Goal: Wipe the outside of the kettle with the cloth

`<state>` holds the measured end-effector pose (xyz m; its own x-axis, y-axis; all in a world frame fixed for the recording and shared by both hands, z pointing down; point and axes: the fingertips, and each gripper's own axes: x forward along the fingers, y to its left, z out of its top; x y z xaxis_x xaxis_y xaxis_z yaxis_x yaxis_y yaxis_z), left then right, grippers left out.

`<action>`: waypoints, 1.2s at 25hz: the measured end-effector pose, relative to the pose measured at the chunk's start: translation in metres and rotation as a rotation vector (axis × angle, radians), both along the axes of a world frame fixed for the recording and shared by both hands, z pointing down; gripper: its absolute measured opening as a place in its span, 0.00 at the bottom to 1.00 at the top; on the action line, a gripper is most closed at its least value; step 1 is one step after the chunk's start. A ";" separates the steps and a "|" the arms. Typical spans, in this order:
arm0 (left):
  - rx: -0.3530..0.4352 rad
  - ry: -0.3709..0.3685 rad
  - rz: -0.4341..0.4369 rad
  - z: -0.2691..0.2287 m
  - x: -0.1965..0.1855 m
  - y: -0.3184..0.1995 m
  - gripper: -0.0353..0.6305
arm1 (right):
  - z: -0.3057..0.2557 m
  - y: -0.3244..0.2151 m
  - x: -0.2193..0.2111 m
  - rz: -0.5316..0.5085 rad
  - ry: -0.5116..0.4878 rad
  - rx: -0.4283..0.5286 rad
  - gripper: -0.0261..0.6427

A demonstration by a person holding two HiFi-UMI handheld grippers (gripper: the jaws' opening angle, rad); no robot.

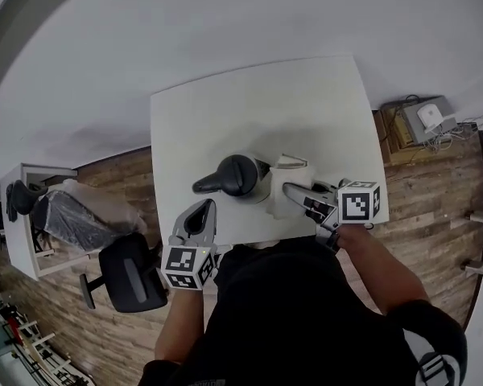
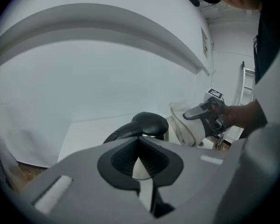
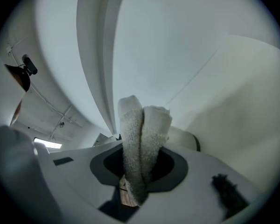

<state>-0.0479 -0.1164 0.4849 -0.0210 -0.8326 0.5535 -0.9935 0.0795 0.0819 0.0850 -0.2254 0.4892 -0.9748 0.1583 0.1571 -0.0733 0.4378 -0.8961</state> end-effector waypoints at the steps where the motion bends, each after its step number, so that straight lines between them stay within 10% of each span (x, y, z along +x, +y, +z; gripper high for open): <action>1: -0.007 -0.001 -0.015 0.002 0.001 0.002 0.06 | 0.005 -0.010 0.004 -0.014 0.008 0.008 0.19; 8: 0.013 0.055 -0.098 -0.002 0.008 0.010 0.06 | 0.129 -0.051 -0.010 -0.229 0.313 0.098 0.19; 13: -0.014 0.004 -0.005 0.004 0.007 0.009 0.06 | 0.164 -0.053 -0.025 -0.294 0.416 0.076 0.19; 30: -0.029 0.061 0.152 0.027 -0.029 0.013 0.06 | 0.006 -0.037 -0.037 -0.416 0.293 0.297 0.19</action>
